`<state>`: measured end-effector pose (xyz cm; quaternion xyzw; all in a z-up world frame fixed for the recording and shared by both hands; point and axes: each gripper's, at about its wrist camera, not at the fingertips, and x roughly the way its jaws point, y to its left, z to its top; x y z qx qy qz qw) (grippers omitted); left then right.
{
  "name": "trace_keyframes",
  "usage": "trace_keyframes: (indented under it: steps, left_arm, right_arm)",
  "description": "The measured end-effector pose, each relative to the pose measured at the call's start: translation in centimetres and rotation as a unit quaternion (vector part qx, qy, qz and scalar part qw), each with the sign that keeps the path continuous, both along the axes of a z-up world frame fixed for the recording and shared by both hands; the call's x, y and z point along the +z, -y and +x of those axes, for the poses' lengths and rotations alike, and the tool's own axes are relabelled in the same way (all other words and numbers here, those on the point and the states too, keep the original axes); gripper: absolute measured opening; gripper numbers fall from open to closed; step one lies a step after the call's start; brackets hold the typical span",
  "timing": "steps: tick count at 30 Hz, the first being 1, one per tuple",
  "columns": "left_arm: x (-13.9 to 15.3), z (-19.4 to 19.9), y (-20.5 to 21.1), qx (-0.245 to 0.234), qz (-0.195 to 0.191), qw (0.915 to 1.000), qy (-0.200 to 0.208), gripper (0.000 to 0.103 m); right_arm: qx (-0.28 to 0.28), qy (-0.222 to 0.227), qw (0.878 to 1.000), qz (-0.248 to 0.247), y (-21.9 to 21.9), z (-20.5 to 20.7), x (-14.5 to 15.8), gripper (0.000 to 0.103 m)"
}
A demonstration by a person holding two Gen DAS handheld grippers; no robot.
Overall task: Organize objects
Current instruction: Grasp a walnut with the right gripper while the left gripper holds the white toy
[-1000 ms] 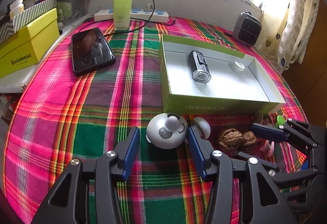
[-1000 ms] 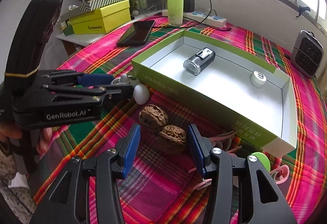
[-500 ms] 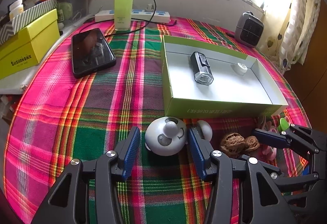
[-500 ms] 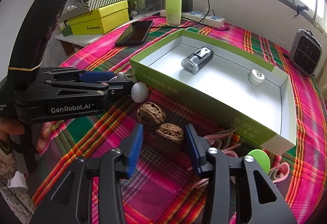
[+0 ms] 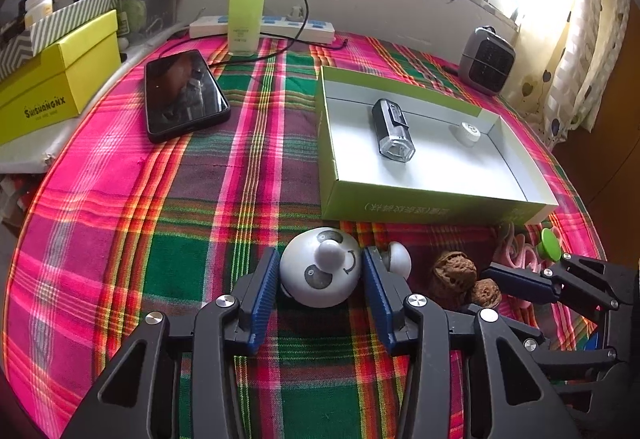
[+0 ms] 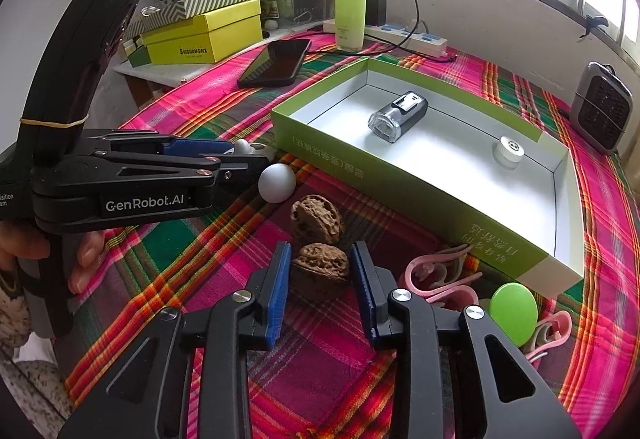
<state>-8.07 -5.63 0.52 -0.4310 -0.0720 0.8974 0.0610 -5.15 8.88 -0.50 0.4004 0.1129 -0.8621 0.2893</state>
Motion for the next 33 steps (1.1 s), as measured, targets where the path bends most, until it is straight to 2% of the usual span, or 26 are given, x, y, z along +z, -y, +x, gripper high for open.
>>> trace_keyframes:
  steps: [33]
  left_arm:
    - [0.8,5.7,-1.7,-0.04,0.006,0.999,-0.018,0.041]
  right_arm:
    - [-0.048,0.003,0.998,-0.05,-2.8,2.8,0.8,0.032]
